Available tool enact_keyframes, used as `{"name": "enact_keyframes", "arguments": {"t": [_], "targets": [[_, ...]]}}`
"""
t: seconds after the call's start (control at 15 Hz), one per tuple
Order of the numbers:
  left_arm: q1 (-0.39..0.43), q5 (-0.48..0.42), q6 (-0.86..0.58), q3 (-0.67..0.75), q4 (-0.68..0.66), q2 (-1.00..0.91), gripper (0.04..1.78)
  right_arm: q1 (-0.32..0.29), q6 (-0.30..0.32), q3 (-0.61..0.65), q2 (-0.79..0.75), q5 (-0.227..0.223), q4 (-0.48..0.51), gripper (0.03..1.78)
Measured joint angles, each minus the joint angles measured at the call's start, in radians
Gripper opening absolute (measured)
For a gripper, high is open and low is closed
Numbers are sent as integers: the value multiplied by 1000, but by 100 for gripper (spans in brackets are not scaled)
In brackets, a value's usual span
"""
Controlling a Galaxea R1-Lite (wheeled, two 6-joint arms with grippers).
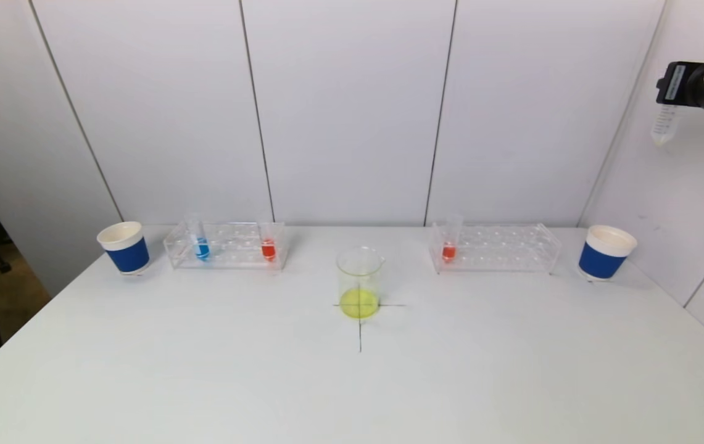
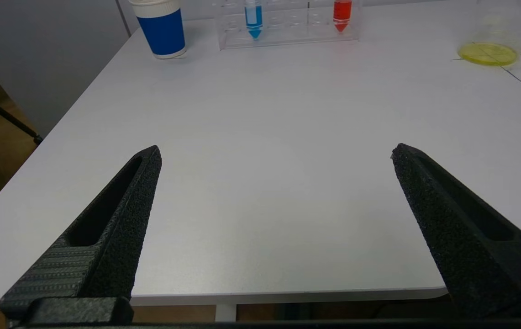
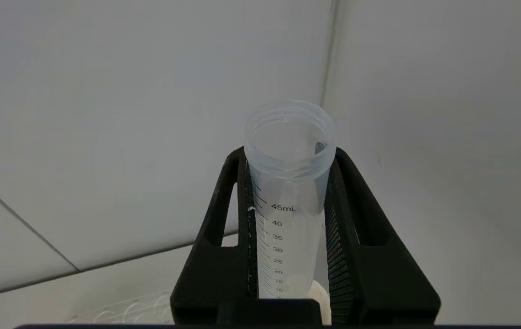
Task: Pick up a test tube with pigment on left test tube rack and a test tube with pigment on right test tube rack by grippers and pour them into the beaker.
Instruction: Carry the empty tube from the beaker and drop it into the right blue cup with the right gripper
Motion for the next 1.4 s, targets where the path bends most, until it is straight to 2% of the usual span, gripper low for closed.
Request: {"name": "enact_keyframes", "arguments": {"t": [0.27,0.6,1.0,1.4], "targets": [[0,0,0,0,0,0,176,-48,13,86,16,10,-92,48],[0,0,0,0,0,0,176,-92,31,133,52,34,-103,48],[0,0,0,0,0,0,176,-99,34,245,103,34,-273,48],[0,0,0,0,0,0,176,-91,38,320,146,31,-329,48]]}}
